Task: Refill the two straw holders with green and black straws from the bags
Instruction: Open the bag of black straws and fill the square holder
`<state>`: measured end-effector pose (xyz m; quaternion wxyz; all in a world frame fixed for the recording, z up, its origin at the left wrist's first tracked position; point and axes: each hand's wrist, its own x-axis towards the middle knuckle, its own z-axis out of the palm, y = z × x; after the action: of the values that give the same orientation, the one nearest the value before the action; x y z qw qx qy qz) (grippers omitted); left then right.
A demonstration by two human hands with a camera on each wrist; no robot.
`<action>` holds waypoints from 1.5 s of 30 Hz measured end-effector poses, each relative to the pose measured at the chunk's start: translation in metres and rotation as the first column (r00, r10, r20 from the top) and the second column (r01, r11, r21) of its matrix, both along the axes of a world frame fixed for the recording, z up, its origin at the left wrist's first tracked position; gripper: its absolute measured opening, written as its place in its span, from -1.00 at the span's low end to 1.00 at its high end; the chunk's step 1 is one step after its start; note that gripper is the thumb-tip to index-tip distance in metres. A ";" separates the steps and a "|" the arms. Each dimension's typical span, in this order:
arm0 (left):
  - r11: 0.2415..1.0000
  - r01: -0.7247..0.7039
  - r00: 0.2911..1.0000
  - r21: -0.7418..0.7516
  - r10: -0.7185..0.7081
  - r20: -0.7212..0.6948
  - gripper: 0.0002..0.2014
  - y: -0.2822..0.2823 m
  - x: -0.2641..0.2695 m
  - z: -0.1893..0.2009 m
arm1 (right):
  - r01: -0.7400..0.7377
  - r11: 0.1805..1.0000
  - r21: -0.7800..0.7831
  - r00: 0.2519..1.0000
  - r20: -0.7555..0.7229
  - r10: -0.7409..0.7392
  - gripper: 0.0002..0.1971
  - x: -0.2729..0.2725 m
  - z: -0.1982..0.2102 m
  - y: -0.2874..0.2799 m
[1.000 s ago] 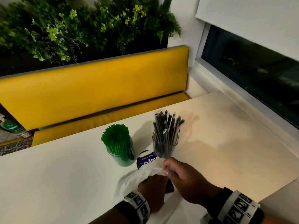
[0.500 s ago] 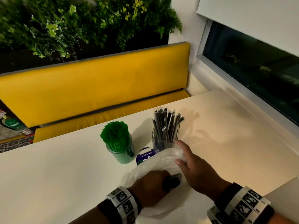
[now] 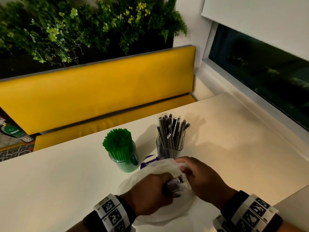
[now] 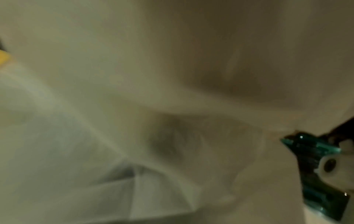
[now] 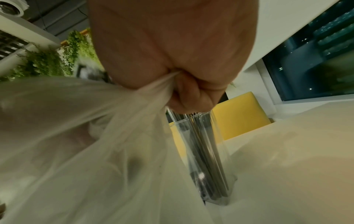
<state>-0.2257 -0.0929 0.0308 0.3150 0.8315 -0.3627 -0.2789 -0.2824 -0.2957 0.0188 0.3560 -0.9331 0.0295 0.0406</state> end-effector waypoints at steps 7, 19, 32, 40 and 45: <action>0.679 -0.400 0.906 -0.616 0.188 -0.381 -0.82 -0.002 0.036 0.115 | 0.010 0.936 -0.353 0.998 -0.058 -0.032 -0.41 0.003 0.003 0.004; 0.406 -0.705 0.689 -0.581 0.587 -0.425 -0.89 -0.093 0.125 0.062 | 0.032 0.888 -0.459 0.988 -0.120 -0.098 -0.36 0.025 -0.002 0.011; 0.932 -0.318 0.936 -0.171 0.337 0.097 0.32 -0.075 0.127 0.064 | 0.048 0.913 -0.404 0.984 -0.135 -0.112 -0.31 0.027 -0.004 0.012; 0.936 -0.097 0.754 0.337 -0.152 0.639 -0.35 -0.109 0.116 0.017 | 0.062 0.903 -0.425 0.986 -0.111 -0.120 -0.23 0.027 -0.006 0.013; 0.959 -0.009 0.639 0.284 -0.213 0.739 -0.42 -0.117 0.115 0.019 | 0.069 0.903 -0.425 0.985 -0.113 -0.129 -0.25 0.027 -0.006 0.015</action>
<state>-0.1104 -0.2099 0.0494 0.0040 0.8831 -0.4679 0.0346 -0.2559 -0.2808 0.0124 0.1459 -0.9800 0.1097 0.0796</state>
